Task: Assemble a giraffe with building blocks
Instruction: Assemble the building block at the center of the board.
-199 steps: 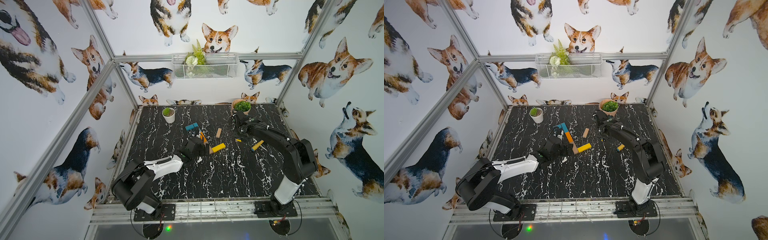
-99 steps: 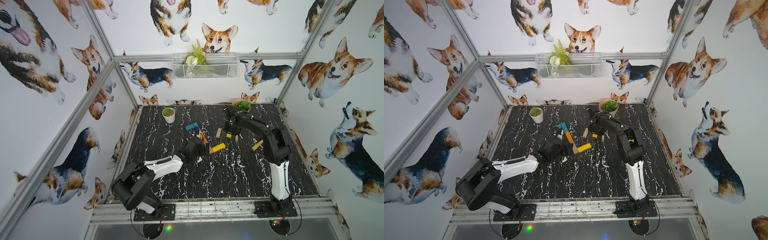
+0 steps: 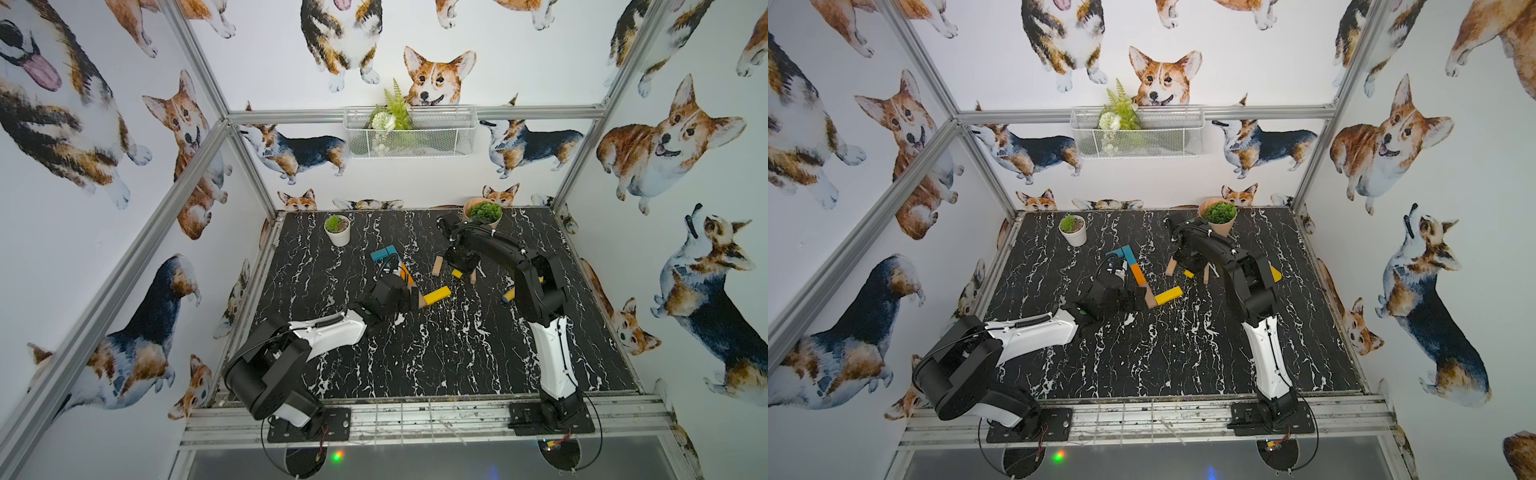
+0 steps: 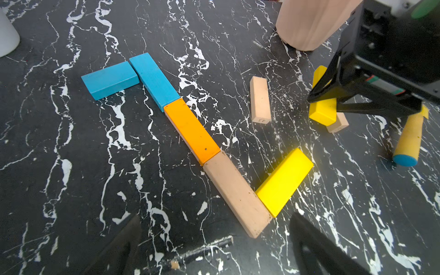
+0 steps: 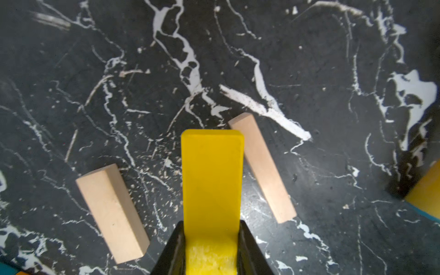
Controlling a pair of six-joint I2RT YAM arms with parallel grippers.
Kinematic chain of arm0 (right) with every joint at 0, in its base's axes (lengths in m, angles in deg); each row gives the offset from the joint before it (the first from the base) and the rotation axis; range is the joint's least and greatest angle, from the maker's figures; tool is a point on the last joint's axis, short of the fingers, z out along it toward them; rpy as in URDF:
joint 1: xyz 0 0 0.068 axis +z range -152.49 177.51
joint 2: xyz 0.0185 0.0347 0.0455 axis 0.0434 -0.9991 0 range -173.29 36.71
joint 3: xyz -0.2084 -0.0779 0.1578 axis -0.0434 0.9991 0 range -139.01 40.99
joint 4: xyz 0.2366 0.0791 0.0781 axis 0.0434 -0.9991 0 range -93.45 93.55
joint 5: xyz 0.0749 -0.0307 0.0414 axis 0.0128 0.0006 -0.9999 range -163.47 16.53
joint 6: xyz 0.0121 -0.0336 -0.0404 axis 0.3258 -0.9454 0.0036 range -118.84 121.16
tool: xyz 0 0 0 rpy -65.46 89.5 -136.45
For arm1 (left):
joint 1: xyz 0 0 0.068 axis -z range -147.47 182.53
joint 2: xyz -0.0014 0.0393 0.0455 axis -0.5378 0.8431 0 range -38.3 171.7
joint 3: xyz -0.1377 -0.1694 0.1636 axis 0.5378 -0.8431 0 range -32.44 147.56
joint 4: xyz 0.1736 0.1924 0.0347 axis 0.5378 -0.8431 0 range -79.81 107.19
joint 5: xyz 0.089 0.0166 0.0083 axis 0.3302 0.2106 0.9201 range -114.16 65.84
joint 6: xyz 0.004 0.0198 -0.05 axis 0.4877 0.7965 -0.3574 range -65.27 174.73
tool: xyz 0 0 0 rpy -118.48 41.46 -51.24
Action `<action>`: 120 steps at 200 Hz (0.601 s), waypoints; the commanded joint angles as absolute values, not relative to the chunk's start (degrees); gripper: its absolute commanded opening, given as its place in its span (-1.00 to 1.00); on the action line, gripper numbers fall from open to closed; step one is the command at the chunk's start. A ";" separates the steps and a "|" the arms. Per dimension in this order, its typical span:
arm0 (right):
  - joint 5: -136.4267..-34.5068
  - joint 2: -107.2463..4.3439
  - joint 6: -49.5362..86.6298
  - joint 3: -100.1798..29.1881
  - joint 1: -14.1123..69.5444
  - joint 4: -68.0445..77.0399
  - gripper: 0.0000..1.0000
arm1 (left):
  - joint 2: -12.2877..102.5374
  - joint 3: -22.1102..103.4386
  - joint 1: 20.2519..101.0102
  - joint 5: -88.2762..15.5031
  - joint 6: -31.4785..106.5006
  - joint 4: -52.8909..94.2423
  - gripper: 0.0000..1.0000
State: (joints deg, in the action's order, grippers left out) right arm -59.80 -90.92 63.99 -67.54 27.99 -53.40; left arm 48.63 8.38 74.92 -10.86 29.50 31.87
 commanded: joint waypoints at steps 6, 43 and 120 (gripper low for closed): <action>-60.69 -94.22 66.32 -70.42 28.63 -54.83 -0.89 | 48.43 8.60 74.86 -10.53 29.91 33.01 1.00; -60.30 -95.60 70.34 -68.92 28.24 -55.78 -0.90 | 48.52 8.47 74.75 -10.45 30.02 33.19 1.00; -61.84 -88.31 87.63 -55.26 27.99 -49.91 -0.79 | 49.01 8.58 74.74 -10.67 29.83 33.31 1.00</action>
